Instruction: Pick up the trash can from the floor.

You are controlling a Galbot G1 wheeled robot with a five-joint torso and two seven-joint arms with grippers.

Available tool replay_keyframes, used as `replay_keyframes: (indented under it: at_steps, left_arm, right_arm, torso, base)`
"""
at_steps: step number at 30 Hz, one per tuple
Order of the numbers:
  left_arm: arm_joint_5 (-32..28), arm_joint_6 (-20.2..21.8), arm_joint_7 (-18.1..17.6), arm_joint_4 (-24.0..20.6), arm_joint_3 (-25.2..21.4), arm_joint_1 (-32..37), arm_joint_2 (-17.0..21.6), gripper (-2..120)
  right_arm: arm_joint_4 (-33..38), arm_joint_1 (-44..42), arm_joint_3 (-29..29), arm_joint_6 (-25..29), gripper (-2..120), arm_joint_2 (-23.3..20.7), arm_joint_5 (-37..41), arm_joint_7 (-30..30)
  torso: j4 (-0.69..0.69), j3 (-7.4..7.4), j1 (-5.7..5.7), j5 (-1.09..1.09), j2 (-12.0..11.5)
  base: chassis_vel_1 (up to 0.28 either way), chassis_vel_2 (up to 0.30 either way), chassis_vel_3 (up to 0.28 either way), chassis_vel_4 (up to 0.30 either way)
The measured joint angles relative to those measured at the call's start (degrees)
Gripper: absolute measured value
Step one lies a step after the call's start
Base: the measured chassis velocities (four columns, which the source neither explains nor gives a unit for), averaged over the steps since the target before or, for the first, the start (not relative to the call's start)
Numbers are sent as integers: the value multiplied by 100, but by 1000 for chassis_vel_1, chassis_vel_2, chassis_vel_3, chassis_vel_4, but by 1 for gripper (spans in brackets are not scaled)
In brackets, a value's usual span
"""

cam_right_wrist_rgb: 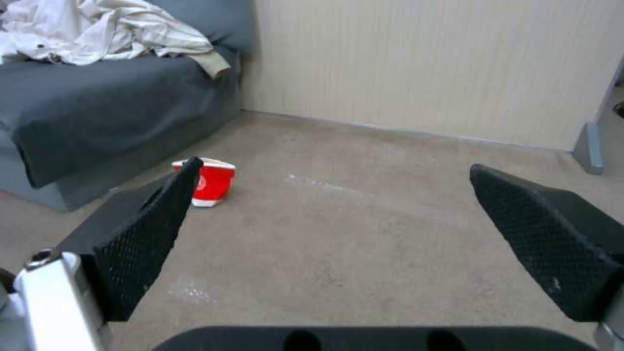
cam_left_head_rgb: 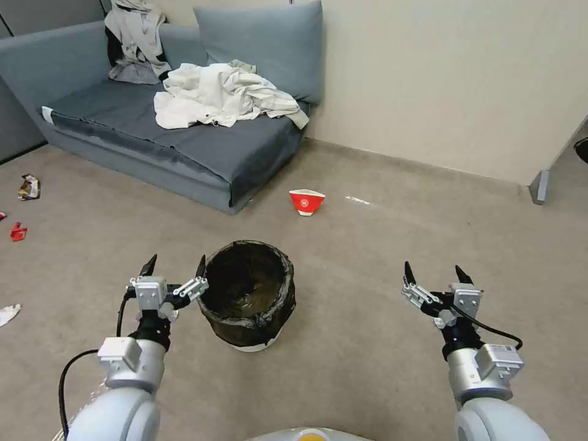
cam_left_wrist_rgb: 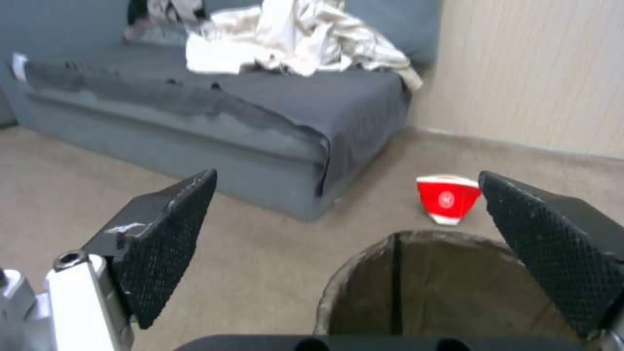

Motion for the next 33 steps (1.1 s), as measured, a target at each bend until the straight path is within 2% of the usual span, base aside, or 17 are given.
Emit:
replay_keyframes:
  at_steps: [7,9,10,14,16,17,24,28,33]
  left_arm:
    - [-282,229,-77,168,-13,-204,211,100]
    - [-467,548,-193,286,-11,-392,373,100]
    - [-467,548,-193,286,-11,-392,373,100]
    - [-845,1498,-444,518,52,-850,702,100]
    - [-883,1555,-450,557,65,-895,728,100]
    - [-1002,1785,-464,788,145,-1130,839,100]
    - [-1281,2162,-452,1259,388,-1674,1016,100]
    - [-1600,3192,-428,1548,597,-2120,1106,100]
    - [-1701,3450,-345,1703,725,-2230,1128,100]
  right_arm:
    - [-32,6,11,0,100,-31,8,10]
    - [-70,28,14,-1,100,-53,11,19]
    - [-70,28,14,-1,100,-53,11,19]
    - [-131,62,-12,-30,100,-66,10,35]
    - [-136,64,-16,-31,100,-64,10,37]
    - [-158,67,-29,-34,100,-53,0,44]
    - [-177,39,-26,-36,100,-20,-22,57]
    - [-212,56,7,-14,100,4,-30,151]
    - [-237,56,-5,31,100,66,-89,153]
  torso:
    - [0,0,0,0,0]
    - [1,0,0,0,0]
    - [1,0,0,0,0]
    - [1,0,0,2,0]
    - [1,0,0,2,0]
    - [1,0,0,1,0]
    - [1,0,0,1,0]
    - [0,0,0,2,0]
    - [1,0,0,1,0]
  base:
    - [0,0,0,0]
    - [0,0,0,0]
    - [0,0,0,0]
    - [0,0,0,0]
    - [0,0,0,0]
    - [0,0,0,0]
    - [0,0,0,0]
    - [0,0,0,0]
    - [0,0,0,0]
